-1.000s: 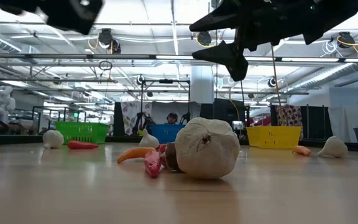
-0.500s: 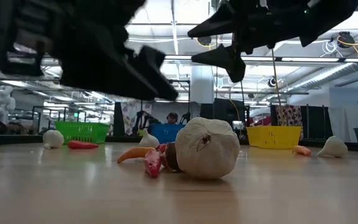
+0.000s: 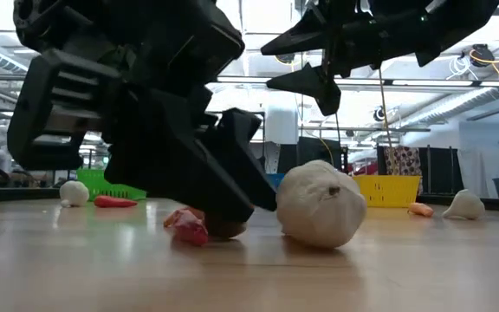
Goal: Sort produce into baskets
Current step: Put the brown mushroom into the green bin, then put the orange mushroom into the green bin
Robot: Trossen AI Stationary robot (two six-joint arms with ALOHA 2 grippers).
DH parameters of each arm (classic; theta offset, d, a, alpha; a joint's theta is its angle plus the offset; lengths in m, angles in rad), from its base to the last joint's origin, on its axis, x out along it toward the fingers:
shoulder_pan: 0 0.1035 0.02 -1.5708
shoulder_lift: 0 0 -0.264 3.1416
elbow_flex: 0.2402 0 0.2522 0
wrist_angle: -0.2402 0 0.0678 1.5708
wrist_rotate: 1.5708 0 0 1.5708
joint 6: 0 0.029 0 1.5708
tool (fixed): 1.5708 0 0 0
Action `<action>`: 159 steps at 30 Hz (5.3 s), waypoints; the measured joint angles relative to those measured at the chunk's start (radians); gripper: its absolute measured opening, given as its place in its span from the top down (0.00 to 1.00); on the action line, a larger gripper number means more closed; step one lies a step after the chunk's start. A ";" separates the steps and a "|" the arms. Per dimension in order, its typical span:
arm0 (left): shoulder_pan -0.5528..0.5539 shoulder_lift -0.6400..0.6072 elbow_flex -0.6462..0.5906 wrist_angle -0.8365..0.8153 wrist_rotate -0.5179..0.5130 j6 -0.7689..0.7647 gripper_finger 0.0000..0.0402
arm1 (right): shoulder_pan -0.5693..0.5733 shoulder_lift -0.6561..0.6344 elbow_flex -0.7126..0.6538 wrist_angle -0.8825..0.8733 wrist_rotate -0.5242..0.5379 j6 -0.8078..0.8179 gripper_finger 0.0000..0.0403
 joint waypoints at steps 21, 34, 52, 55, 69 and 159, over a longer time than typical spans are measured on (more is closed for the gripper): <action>0.025 -0.012 0.048 -0.201 0.016 -0.052 0.52 | 0.000 0.000 0.000 -0.001 -0.003 -0.004 0.40; 0.032 -0.012 0.049 -0.216 0.012 -0.053 0.53 | -0.001 0.000 0.000 -0.001 -0.003 -0.004 0.40; 0.068 -0.312 0.048 -0.603 -0.059 -0.051 0.77 | -0.001 0.000 0.000 -0.010 -0.003 -0.004 0.40; 0.091 -0.453 0.047 -0.749 -0.175 -0.050 0.77 | -0.001 0.000 0.000 -0.011 -0.003 -0.004 0.40; 0.426 -1.021 -0.209 -1.117 -0.593 -0.051 0.77 | 0.000 0.000 0.000 -0.009 -0.003 -0.004 0.40; 0.317 -0.981 -0.426 -0.050 0.283 -0.069 0.43 | 0.542 0.456 0.721 -1.637 -0.219 0.984 0.40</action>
